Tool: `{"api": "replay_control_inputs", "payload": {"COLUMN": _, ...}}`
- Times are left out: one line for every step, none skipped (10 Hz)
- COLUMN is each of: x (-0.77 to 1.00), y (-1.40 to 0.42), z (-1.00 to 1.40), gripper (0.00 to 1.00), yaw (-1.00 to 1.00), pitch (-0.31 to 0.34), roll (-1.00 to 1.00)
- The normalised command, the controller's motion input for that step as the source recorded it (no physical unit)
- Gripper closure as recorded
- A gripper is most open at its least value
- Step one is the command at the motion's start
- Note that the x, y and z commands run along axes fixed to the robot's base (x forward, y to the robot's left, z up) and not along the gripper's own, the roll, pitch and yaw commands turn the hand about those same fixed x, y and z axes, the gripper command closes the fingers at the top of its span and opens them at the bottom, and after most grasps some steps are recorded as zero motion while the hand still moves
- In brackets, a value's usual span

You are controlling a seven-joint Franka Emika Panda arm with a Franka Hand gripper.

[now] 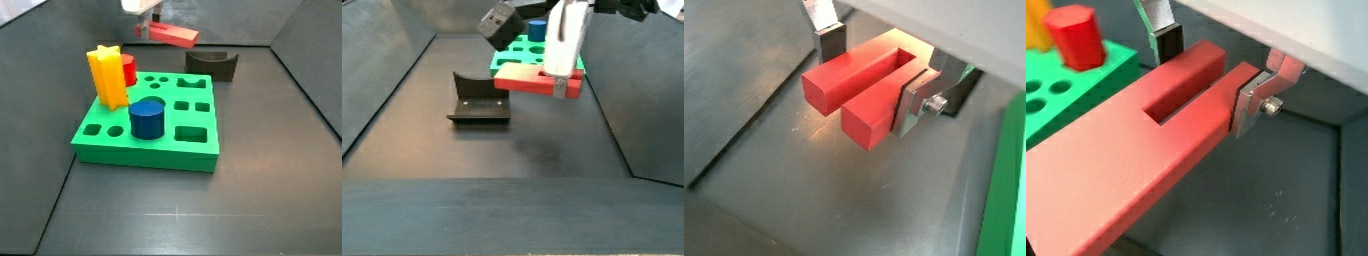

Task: Pick up the double-square object. Move up. Rotate the double-square object. Place the double-square object on the fixture. Regrasp the double-square object. Move to above the board. Insert the double-square object.
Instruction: Rotate the double-square object.

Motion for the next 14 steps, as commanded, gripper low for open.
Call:
{"api": "replay_control_inputs", "payload": {"x": 0.01, "y": 0.02, "z": -0.02, "gripper": 1.00, "yaw": -1.00, "pitch": -0.007, "roll": -0.01}}
{"api": "replay_control_inputs", "payload": {"x": 0.01, "y": 0.02, "z": -0.02, "gripper": 1.00, "yaw": -1.00, "pitch": -0.008, "roll": -0.01}}
{"api": "replay_control_inputs", "payload": {"x": 0.01, "y": 0.02, "z": -0.02, "gripper": 1.00, "yaw": -1.00, "pitch": -0.008, "roll": -0.01}}
{"api": "replay_control_inputs", "payload": {"x": 0.01, "y": 0.02, "z": -0.02, "gripper": 1.00, "yaw": -1.00, "pitch": -0.009, "roll": -0.01}}
{"api": "replay_control_inputs", "payload": {"x": 0.01, "y": 0.02, "z": -0.02, "gripper": 1.00, "yaw": -1.00, "pitch": -0.009, "roll": -0.02}}
{"api": "replay_control_inputs", "payload": {"x": 0.01, "y": 0.02, "z": -0.02, "gripper": 1.00, "yaw": -1.00, "pitch": -0.010, "roll": -0.02}}
{"api": "replay_control_inputs", "payload": {"x": 0.01, "y": 0.02, "z": -0.02, "gripper": 1.00, "yaw": -1.00, "pitch": -0.011, "roll": -0.02}}
{"api": "replay_control_inputs", "payload": {"x": 0.01, "y": 0.02, "z": -0.02, "gripper": 1.00, "yaw": -1.00, "pitch": -0.012, "roll": -0.02}}
{"api": "replay_control_inputs", "payload": {"x": 0.01, "y": 0.02, "z": -0.02, "gripper": 1.00, "yaw": -1.00, "pitch": -0.013, "roll": -0.02}}
{"api": "replay_control_inputs", "payload": {"x": 0.01, "y": 0.02, "z": -0.02, "gripper": 1.00, "yaw": -1.00, "pitch": -0.015, "roll": -0.02}}
{"api": "replay_control_inputs", "payload": {"x": 0.01, "y": 0.02, "z": -0.02, "gripper": 1.00, "yaw": -1.00, "pitch": -0.017, "roll": -0.03}}
{"api": "replay_control_inputs", "payload": {"x": 0.01, "y": 0.02, "z": -0.02, "gripper": 1.00, "yaw": -1.00, "pitch": -0.019, "roll": -0.03}}
{"api": "replay_control_inputs", "payload": {"x": 0.01, "y": 0.02, "z": -0.02, "gripper": 1.00, "yaw": -1.00, "pitch": -0.022, "roll": -0.04}}
{"api": "replay_control_inputs", "payload": {"x": 0.01, "y": 0.02, "z": -0.02, "gripper": 1.00, "yaw": -1.00, "pitch": -0.026, "roll": -0.04}}
